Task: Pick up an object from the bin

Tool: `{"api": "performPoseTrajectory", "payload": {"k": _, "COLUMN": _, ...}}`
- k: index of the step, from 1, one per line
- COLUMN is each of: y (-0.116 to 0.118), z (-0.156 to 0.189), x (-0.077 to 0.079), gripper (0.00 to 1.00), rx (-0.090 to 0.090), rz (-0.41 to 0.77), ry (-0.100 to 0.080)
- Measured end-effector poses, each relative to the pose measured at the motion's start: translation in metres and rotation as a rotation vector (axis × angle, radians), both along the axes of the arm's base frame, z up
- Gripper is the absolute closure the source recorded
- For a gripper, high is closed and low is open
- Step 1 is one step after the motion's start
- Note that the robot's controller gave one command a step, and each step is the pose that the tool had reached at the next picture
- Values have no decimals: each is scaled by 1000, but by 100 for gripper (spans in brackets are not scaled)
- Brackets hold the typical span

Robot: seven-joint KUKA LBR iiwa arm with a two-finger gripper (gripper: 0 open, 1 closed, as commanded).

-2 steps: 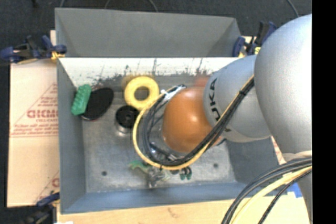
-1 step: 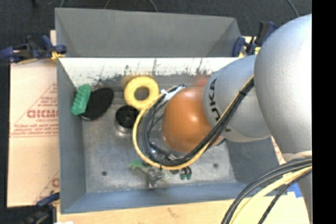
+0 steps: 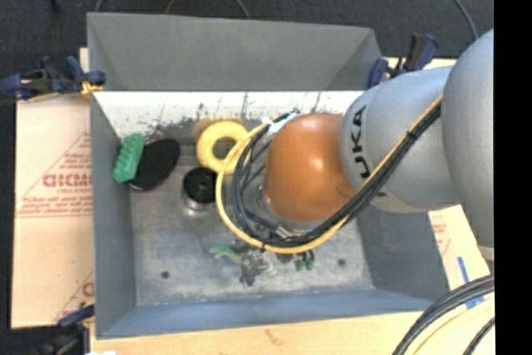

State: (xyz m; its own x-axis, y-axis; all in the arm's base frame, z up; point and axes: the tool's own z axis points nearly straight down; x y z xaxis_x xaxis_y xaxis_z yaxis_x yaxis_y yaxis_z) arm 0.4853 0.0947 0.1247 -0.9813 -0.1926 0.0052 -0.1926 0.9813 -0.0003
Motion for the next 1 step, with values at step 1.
{"api": "performPoseTrajectory", "payload": {"k": 1, "y": -29, "z": 97, "x": 0, "gripper": 100, "rx": 2, "rz": -28, "ry": -7}}
